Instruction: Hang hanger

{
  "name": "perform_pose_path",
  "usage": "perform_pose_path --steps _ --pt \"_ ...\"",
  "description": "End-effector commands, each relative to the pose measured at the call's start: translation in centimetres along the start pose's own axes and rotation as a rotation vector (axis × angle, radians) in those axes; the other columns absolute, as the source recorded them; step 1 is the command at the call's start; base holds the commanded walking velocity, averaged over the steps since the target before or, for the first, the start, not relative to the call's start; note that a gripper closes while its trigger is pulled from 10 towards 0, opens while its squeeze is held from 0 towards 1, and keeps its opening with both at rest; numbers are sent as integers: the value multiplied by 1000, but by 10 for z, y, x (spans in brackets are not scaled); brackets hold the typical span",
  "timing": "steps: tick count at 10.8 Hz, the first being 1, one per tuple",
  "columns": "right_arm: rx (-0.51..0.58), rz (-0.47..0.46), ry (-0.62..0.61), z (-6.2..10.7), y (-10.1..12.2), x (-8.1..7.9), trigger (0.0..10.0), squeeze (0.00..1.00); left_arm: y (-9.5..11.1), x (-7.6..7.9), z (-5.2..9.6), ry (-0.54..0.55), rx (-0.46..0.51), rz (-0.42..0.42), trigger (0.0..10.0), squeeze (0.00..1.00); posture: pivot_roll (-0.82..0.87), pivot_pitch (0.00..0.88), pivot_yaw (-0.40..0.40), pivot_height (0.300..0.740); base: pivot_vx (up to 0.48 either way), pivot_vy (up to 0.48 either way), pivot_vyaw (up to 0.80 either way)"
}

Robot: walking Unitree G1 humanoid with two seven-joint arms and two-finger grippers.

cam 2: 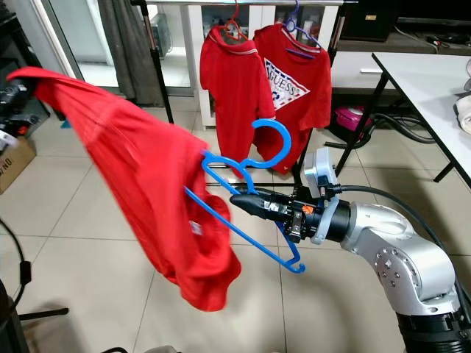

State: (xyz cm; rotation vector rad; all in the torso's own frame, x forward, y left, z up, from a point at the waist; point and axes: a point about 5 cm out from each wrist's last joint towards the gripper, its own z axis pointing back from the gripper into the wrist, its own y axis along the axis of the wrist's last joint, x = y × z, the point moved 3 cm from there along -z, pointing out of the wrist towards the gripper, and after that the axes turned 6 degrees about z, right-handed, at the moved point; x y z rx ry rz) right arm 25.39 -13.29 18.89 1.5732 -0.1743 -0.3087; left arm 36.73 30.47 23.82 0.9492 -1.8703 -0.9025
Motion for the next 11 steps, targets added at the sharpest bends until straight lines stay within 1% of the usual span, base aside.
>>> perform_pose_path --steps 1,2,3,4,5,6,7,8,9,10,11 --pt "19 17 -6 3 5 1 10000 0 8 -3 -4 35 10 -56 0 0 -107 0 61 740 0 0 0" --pt "22 17 -7 3 6 1 10000 0 1 -3 -5 49 -32 -96 627 0 -107 0 60 740 0 0 0" --pt "28 18 -6 1 7 1 10000 0 -11 1 -8 29 -97 -126 10000 0 -107 0 59 740 0 0 0" --pt "37 17 -10 -2 6 0 10000 0 -28 2 -5 17 -196 -148 10000 1000 -105 0 57 740 0 0 0" --pt "50 16 -19 -5 7 0 10000 0 -36 -13 5 110 -266 -214 10000 1000 -105 0 62 740 0 0 0" --pt "56 20 -39 -7 7 1 10000 0 -38 -35 20 266 -284 -270 10000 1000 -106 0 71 740 0 0 0" --pt "55 25 -74 -8 6 5 10000 0 -43 -49 36 361 -298 -283 10000 1000 -106 0 73 740 0 0 0" --pt "53 22 -115 -9 5 9 10000 0 -52 -51 45 356 -323 -260 10000 1000 -113 0 71 740 0 0 0" --pt "40 25 -227 -12 3 20 10000 0 -67 -36 44 259 -349 -229 10000 1000 -117 0 64 740 0 0 0" --pt "44 24 -311 -14 4 29 10000 0 -82 -6 33 102 -364 -196 10000 1000 -108 0 53 740 0 0 0" --pt "55 38 -409 -21 6 37 10000 0 -105 55 24 -177 -402 -147 10000 1000 -106 0 50 740 0 0 0"
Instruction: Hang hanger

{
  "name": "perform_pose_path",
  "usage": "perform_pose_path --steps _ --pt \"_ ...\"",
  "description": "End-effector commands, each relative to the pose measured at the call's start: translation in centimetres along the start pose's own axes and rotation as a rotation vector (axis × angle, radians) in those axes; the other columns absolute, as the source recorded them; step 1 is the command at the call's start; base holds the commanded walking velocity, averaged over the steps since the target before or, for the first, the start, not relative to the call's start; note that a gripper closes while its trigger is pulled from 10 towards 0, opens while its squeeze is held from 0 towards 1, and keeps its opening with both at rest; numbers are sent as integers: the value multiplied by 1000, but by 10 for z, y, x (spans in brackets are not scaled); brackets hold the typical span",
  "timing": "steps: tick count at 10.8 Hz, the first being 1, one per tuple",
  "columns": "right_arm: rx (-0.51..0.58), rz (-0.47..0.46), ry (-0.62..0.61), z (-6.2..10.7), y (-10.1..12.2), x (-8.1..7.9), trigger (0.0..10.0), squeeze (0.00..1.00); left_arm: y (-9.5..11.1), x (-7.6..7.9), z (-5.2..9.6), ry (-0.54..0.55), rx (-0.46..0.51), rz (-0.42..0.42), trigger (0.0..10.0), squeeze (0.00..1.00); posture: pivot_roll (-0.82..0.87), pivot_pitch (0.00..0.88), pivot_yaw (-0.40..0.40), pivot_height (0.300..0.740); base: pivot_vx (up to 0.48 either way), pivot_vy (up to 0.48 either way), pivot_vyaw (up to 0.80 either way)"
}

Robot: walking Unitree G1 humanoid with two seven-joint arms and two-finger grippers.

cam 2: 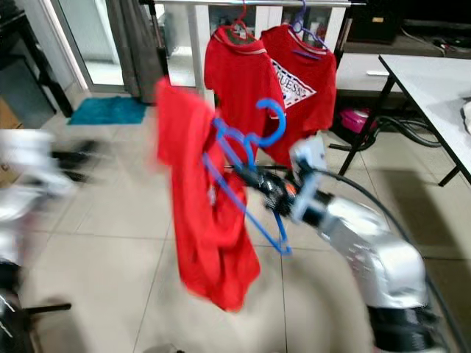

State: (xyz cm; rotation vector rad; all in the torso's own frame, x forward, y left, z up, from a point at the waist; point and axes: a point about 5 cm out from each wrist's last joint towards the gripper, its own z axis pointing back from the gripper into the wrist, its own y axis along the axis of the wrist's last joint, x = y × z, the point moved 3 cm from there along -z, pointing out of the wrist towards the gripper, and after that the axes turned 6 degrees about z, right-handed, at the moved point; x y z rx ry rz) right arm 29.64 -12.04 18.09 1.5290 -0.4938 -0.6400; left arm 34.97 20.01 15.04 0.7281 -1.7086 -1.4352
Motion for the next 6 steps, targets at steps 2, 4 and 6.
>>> perform_pose_path --steps 2,4,6 --pt "45 36 -149 -12 11 13 10000 0 -5 62 -21 -250 -16 -14 10000 1000 -109 0 47 740 0 0 0" --pt "97 33 -194 -25 20 8 10000 0 -8 76 -35 -197 41 2 10000 1000 -124 0 56 740 0 0 0" --pt "140 17 -182 -30 28 3 10000 0 -20 72 -48 -154 -12 -159 10000 714 -126 0 55 740 0 0 0"
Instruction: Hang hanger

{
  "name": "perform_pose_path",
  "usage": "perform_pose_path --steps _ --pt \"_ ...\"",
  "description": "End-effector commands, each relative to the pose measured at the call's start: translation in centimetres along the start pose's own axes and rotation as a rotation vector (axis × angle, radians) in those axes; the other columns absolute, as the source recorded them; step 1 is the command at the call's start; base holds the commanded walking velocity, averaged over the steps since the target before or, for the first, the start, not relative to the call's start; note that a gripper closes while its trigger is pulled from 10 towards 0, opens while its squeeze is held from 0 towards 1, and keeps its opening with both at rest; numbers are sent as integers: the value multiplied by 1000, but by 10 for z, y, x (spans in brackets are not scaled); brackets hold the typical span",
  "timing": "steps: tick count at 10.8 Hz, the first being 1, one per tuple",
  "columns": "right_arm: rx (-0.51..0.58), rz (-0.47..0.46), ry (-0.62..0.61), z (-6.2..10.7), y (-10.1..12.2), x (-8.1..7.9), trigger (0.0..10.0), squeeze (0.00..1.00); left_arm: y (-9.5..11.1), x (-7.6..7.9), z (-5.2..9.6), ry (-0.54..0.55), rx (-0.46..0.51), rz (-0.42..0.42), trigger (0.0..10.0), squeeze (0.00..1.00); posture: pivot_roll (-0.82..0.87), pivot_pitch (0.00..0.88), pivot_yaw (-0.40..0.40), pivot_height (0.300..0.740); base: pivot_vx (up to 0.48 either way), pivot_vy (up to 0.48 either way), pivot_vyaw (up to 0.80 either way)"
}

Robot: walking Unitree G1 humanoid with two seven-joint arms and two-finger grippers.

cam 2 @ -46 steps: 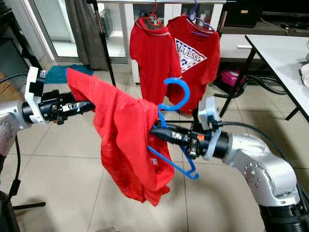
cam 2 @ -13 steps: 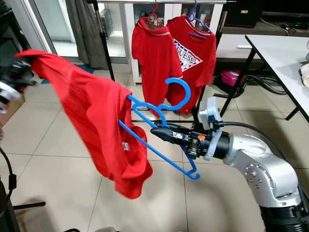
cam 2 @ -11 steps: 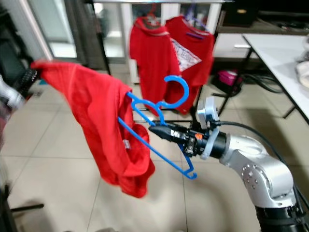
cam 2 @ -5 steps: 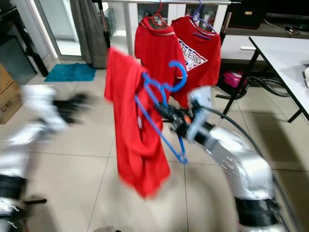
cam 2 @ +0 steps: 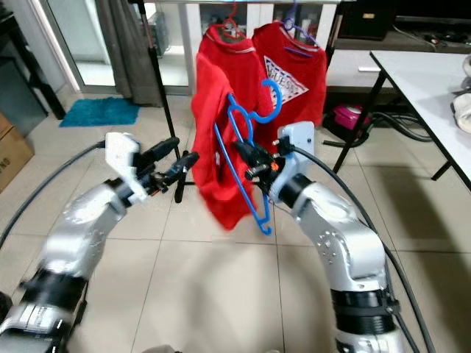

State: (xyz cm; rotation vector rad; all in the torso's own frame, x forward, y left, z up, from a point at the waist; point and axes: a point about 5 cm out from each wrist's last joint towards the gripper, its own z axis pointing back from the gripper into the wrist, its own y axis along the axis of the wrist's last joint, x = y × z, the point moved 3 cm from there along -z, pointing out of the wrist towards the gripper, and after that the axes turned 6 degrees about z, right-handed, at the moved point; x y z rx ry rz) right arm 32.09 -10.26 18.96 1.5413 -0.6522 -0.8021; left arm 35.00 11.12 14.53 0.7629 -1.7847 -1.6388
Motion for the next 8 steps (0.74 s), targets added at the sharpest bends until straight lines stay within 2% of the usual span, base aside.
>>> perform_pose_path --steps 1,2,4,5,6,8 --pt "101 20 26 -2 23 -6 10000 0 -4 0 -7 5 -43 -82 10000 125 -126 0 54 740 0 0 0" --pt "117 14 40 -2 26 -9 10000 0 -5 -6 -14 61 -55 -112 10000 0 -126 0 54 740 0 0 0" --pt "131 -2 77 1 30 -15 10000 0 -20 -9 -22 88 -123 -186 10000 0 -151 0 59 740 0 0 0" --pt "139 -9 109 3 32 -20 10000 0 -24 -13 -23 129 -134 -183 8824 0 -151 0 59 740 0 0 0" --pt "148 -19 131 5 34 -23 10000 0 -26 -9 -28 114 -123 -154 353 0 -159 0 62 740 0 0 0" --pt "152 -26 139 6 35 -24 10000 0 -28 -5 -32 98 -106 -122 0 0 -159 0 64 740 0 0 0"
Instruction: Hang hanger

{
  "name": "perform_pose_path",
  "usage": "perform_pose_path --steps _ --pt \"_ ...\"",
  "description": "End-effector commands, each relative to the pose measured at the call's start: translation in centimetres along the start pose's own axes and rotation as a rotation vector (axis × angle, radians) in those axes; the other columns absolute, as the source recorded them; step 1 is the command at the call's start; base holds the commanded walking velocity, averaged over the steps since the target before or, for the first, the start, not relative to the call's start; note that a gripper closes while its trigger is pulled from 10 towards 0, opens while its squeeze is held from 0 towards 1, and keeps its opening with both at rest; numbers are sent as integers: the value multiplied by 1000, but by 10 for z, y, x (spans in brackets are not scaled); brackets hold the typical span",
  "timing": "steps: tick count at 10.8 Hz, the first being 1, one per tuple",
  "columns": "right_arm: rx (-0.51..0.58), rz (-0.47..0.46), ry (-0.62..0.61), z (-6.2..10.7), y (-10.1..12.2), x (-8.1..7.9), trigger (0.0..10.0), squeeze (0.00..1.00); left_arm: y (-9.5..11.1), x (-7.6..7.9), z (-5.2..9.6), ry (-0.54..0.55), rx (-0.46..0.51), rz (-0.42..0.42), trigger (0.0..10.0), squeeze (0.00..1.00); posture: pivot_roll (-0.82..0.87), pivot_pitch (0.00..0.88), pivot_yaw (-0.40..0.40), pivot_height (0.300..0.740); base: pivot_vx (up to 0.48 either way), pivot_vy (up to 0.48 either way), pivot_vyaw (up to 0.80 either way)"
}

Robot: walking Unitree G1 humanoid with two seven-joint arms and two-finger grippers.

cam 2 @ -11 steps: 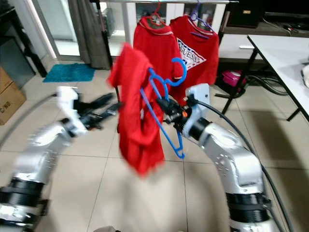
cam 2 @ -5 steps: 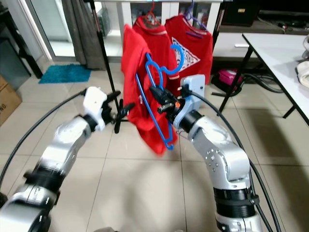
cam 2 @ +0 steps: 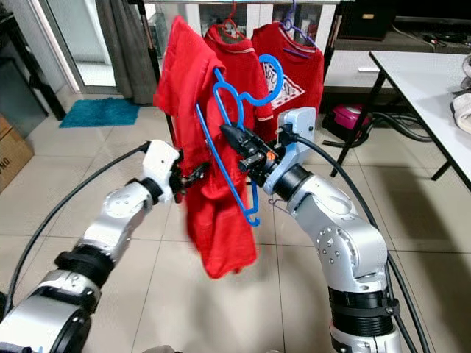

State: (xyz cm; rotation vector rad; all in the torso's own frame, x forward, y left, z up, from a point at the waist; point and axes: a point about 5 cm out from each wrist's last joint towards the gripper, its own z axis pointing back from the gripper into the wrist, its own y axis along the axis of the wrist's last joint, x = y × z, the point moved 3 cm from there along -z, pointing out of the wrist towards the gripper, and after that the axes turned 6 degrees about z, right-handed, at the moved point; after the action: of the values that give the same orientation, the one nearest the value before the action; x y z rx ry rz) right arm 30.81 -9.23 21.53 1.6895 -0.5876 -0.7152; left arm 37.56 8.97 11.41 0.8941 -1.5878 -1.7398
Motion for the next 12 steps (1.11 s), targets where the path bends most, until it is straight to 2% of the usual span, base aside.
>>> perform_pose_path --steps 1,10,11,12 --pt "47 12 30 1 11 -7 10000 0 3 -2 -1 -2 17 2 0 0 -160 0 66 740 0 0 0" --pt "36 7 -17 2 9 0 10000 0 0 0 4 -32 47 -13 0 0 -157 0 60 740 0 0 0" --pt "17 18 -45 3 6 4 10000 0 1 0 6 -47 44 -21 0 0 -159 0 63 740 0 0 0" --pt "-9 22 -110 3 0 11 10000 0 7 -2 12 -120 36 -49 0 0 -159 0 67 740 0 0 0"
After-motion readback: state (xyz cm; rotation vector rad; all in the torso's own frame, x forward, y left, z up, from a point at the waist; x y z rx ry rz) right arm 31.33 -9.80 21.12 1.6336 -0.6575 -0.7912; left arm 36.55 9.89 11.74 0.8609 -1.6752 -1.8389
